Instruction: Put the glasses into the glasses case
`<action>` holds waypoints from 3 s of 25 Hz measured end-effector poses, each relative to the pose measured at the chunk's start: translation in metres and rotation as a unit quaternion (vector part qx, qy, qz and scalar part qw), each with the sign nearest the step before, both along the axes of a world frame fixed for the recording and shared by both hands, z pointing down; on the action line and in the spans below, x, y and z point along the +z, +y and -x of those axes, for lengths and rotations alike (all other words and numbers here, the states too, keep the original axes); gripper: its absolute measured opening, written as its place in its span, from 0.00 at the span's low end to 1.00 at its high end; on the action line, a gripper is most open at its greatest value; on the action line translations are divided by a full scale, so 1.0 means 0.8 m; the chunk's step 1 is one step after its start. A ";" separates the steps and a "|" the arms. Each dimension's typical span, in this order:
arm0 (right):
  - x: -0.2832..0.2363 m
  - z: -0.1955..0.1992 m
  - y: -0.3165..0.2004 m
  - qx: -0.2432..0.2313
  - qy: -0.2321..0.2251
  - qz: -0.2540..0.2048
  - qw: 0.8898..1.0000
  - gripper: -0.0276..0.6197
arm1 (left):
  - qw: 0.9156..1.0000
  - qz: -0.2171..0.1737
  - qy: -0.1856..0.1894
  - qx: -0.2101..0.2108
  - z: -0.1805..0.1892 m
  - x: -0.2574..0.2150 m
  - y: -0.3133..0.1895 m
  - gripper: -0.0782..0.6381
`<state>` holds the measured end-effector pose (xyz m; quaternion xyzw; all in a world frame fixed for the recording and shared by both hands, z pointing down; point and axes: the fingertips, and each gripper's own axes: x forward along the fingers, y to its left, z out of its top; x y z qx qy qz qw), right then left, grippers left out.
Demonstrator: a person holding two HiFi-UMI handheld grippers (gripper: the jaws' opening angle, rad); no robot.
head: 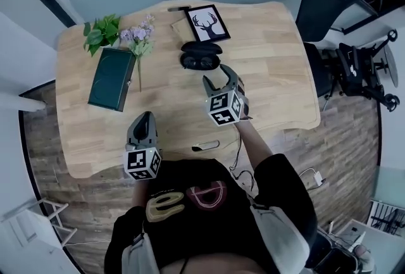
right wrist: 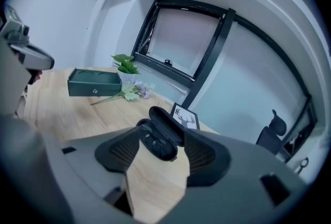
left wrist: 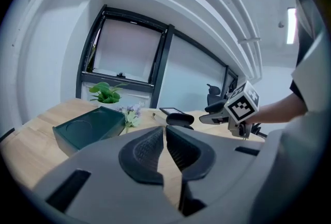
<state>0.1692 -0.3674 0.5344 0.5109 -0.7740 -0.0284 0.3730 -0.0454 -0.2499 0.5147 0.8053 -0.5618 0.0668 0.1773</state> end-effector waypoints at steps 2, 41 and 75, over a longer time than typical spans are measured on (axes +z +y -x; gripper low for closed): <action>-0.011 -0.001 0.017 0.010 -0.021 -0.002 1.000 0.44 | 1.000 -0.005 0.008 0.011 -0.006 -0.003 0.003 0.15; -0.037 0.040 0.235 0.132 -0.273 0.005 0.953 0.08 | 0.977 -0.036 0.049 0.205 -0.064 -0.029 0.072 0.15; -0.021 0.098 0.282 0.189 -0.245 -0.049 0.950 0.06 | 0.973 -0.038 0.044 0.225 -0.007 -0.006 0.094 0.15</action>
